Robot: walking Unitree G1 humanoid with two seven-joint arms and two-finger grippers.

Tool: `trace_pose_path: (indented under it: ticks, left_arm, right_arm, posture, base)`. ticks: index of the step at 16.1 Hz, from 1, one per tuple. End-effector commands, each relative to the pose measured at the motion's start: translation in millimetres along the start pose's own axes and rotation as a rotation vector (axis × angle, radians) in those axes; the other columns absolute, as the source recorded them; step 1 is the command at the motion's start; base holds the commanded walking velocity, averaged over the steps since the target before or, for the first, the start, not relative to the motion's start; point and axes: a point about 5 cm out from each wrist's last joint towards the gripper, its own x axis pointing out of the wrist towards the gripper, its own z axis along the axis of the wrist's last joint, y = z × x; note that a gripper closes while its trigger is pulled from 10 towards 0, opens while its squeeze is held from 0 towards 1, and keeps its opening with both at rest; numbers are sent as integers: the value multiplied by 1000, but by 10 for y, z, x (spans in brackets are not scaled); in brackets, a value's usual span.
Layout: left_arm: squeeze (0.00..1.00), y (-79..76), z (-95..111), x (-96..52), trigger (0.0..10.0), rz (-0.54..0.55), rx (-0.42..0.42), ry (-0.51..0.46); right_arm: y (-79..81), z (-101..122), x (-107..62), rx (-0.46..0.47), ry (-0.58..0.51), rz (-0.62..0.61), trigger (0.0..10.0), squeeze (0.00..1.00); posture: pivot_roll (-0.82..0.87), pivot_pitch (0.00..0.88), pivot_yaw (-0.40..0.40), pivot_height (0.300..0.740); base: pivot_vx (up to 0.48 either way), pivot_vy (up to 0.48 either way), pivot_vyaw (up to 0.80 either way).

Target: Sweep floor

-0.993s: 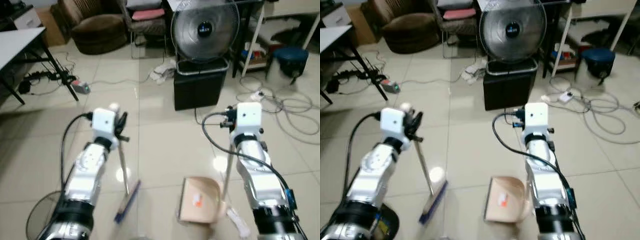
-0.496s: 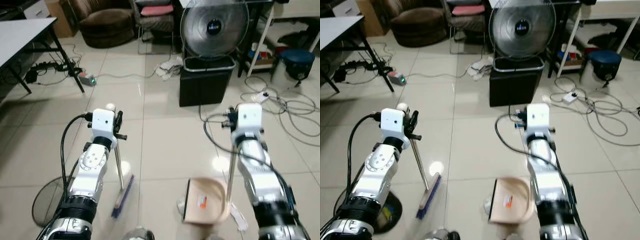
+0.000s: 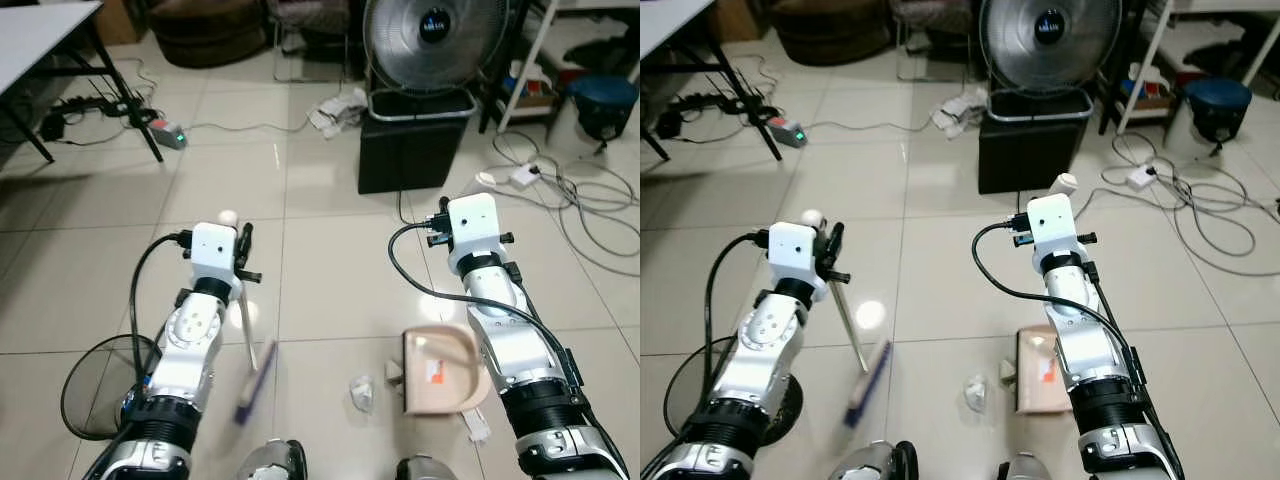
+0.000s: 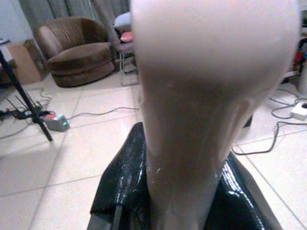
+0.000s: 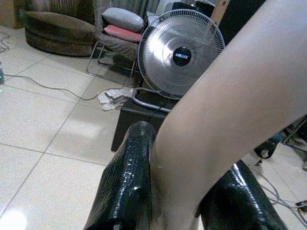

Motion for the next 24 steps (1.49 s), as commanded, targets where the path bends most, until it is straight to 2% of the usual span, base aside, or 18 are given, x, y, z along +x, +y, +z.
trace_pose_path:
  ticks: [1, 5, 9, 13, 16, 18, 19, 22, 24]
  left_arm:
    - [0, -31, 40, 42, 10000, -1, 6, -21]
    - [0, -202, 1, 108, 10000, -47, 2, 15]
    - [0, -246, -14, 176, 10000, -43, -16, 45]
    - [0, -402, -17, 243, 10000, -61, -83, 71]
    - [0, -464, 12, 287, 10000, -55, -139, 69]
    - [0, -446, 1, 316, 10000, -15, -223, 96]
    - [0, -439, -3, 321, 10000, -4, -240, 101]
    - [0, -419, -3, 359, 10000, 131, -461, 118]
    - [0, -420, 61, 402, 10000, 166, -558, 91]
  right_arm:
    - [90, 22, 20, -36, -21, 31, 10000, 0]
    - [254, -70, 22, -15, -6, 52, 10000, 0]
    - [426, -140, 27, 4, 3, 77, 10000, 0]
    - [615, -233, -4, -49, 24, 144, 10000, 0]
    - [693, -223, -6, -18, 20, 161, 10000, 0]
    - [697, -238, -3, 7, 31, 150, 10000, 0]
    - [693, -239, 0, 12, 32, 145, 10000, 0]
    - [678, -252, 18, 8, 36, 129, 10000, 0]
    - [682, -262, 14, 7, 37, 129, 10000, 0]
  posture:
    - [13, 215, 85, 740]
    - [31, 217, 104, 740]
    - [41, 212, 121, 740]
    - [44, 199, 132, 740]
    - [37, 195, 138, 740]
    - [38, 196, 136, 740]
    - [38, 196, 136, 740]
    - [41, 194, 132, 740]
    - [40, 183, 133, 740]
  base:
    - [0, 0, 0]
    - [0, 0, 0]
    - [0, 0, 0]
    - [0, 0, 0]
    - [0, 0, 0]
    - [0, 0, 0]
    - [0, 0, 0]
    - [0, 0, 0]
    - [0, 0, 0]
